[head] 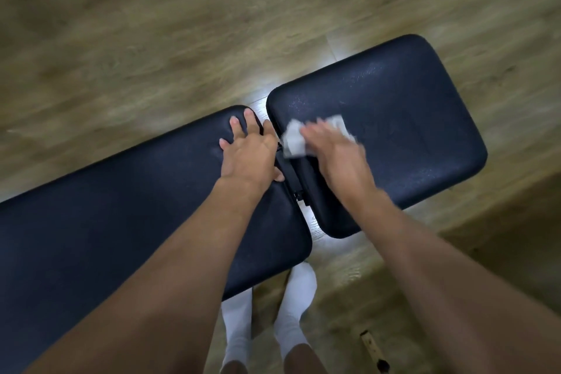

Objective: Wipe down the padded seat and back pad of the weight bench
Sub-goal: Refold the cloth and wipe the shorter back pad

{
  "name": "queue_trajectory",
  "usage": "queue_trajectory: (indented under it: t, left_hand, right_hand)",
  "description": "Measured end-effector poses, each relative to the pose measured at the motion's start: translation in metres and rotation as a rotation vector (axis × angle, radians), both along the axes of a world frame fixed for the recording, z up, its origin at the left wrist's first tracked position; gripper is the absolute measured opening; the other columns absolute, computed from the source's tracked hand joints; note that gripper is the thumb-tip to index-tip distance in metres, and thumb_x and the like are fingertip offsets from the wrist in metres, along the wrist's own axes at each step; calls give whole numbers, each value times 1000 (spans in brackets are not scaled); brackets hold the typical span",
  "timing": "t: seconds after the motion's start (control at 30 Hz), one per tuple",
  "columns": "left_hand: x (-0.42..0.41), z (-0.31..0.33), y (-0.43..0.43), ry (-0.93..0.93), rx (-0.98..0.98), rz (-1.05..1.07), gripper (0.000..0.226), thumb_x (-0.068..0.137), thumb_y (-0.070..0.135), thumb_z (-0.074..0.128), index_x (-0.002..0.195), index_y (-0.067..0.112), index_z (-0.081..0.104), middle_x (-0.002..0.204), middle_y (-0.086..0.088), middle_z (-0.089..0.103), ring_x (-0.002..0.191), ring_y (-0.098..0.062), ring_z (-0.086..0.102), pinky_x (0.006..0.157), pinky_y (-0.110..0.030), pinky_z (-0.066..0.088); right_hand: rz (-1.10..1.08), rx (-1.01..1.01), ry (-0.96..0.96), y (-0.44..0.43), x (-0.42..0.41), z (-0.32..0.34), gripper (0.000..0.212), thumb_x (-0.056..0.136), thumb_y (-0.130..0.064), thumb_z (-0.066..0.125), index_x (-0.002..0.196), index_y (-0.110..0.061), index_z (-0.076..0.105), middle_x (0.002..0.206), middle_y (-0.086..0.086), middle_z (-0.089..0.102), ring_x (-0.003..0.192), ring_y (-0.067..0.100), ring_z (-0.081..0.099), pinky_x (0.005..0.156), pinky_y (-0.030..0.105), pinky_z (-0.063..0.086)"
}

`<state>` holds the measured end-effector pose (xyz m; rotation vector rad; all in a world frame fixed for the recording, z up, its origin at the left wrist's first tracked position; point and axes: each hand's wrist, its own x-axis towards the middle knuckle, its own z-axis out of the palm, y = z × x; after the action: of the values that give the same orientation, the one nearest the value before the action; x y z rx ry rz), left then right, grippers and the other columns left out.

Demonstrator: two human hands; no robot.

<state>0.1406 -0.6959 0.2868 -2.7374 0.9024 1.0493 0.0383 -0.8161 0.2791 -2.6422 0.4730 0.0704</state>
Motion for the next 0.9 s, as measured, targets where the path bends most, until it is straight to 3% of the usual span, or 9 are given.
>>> queue_trajectory:
  t: [0.1, 0.17, 0.27, 0.4, 0.5, 0.7, 0.83, 0.87, 0.9]
  left_hand:
    - [-1, 0, 1, 4, -26, 36, 106, 71, 34, 82, 149, 6, 16, 159, -18, -7, 144, -44, -3, 108, -62, 22]
    - [0, 2, 0, 14, -22, 54, 106, 72, 32, 82, 149, 5, 14, 159, -17, -9, 145, -43, -5, 110, -62, 19]
    - [-2, 5, -1, 60, -24, 59, 118, 67, 38, 84, 151, 8, 7, 158, -19, -12, 144, -43, -8, 111, -62, 16]
    - [-5, 10, 2, 72, 5, -16, 135, 61, 49, 83, 150, 26, -15, 156, -24, -16, 141, -48, -14, 111, -65, 13]
    - [-9, 10, -2, 59, 24, -56, 132, 63, 49, 82, 149, 32, -16, 154, -28, -17, 139, -53, -14, 109, -68, 14]
    - [-7, 1, -8, 37, 56, -64, 131, 62, 48, 84, 150, 32, -13, 153, -32, -14, 137, -59, -9, 105, -72, 16]
    - [-2, 12, -15, 95, 127, -72, 130, 64, 43, 85, 150, 31, -12, 152, -32, -15, 137, -59, -9, 105, -72, 17]
    - [2, 16, -19, 108, 153, -74, 127, 66, 40, 85, 150, 30, -10, 153, -32, -14, 137, -59, -7, 105, -71, 19]
    - [6, 19, -23, 121, 168, -78, 121, 68, 37, 84, 152, 28, -4, 154, -30, -10, 137, -59, -4, 105, -70, 22]
  right_hand:
    - [-19, -6, -16, -11, 69, -10, 20, 95, -2, 43, 104, -14, 56, 106, 3, 63, 123, 26, 52, 84, 44, 53]
    - [-44, -19, -31, -12, 75, -19, 20, 96, -5, 42, 105, -17, 55, 112, 1, 62, 126, 24, 50, 85, 42, 52]
    - [1, -7, -45, 4, 11, -17, 40, 90, 7, 46, 121, -16, 58, 132, 1, 59, 133, 22, 45, 94, 40, 47]
    - [36, -18, -50, 25, -116, -8, 52, 77, 23, 58, 121, -6, 63, 126, 7, 64, 125, 30, 52, 100, 53, 46]
    - [73, -3, -33, 26, -152, -10, 62, 71, 28, 61, 122, -7, 63, 128, 7, 62, 127, 28, 50, 109, 47, 36]
    - [-37, 12, -90, -13, -3, -24, 49, 83, 19, 50, 126, -4, 59, 134, 13, 57, 132, 30, 45, 111, 41, 34]
    - [-78, -114, -52, -40, 85, -23, 34, 87, 7, 42, 109, -15, 57, 113, 5, 58, 117, 23, 51, 75, 37, 52]
    - [-62, -132, -40, -41, 82, -23, 36, 89, 6, 42, 112, -17, 56, 117, 4, 57, 119, 21, 50, 72, 34, 51]
    - [-47, -133, -37, -39, 67, -26, 40, 90, 7, 42, 119, -17, 55, 126, 3, 56, 126, 19, 47, 81, 31, 51]
